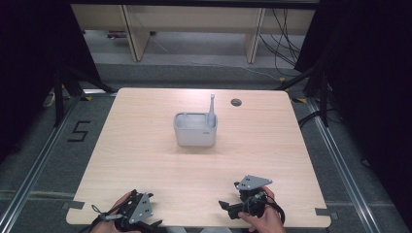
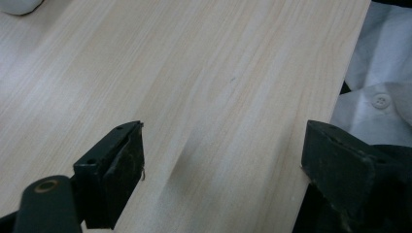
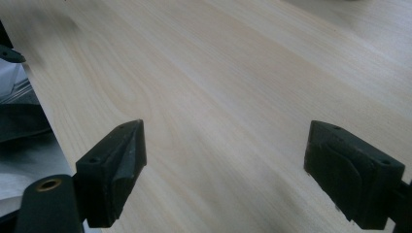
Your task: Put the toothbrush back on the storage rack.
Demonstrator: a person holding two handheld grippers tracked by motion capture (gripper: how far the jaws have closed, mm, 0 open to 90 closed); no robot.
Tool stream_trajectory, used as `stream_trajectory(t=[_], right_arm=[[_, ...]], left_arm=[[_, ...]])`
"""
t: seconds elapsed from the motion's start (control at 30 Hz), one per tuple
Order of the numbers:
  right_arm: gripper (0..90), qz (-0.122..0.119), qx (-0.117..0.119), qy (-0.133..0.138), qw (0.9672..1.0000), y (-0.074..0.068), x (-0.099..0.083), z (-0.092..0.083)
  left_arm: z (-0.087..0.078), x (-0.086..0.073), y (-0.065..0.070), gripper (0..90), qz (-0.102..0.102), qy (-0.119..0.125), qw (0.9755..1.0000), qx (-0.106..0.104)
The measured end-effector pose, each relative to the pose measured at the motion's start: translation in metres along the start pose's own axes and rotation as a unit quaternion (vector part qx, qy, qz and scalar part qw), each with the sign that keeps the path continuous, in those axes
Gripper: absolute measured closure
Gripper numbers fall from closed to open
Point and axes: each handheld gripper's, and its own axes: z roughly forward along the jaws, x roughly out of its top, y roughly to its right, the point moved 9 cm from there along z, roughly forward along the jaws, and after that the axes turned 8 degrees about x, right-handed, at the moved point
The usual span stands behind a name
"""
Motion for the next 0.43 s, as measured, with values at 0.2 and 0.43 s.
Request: stream_trajectory(t=[0.2, 0.43], right_arm=[[15.9, -0.004, -0.003, -0.001, 1.0000, 0.0011, -0.0013, 0.0005], [15.9, 0.004, -0.002, -0.008, 1.0000, -0.0003, -0.0026, 0.0002]], left_arm=[[0.0001, 0.0001, 0.0001, 15.3, -0.001, 0.000, 1.0000, 0.000], [0.0003, 0.0000, -0.0005, 15.3, 0.001, 0.000, 1.0000, 0.001]])
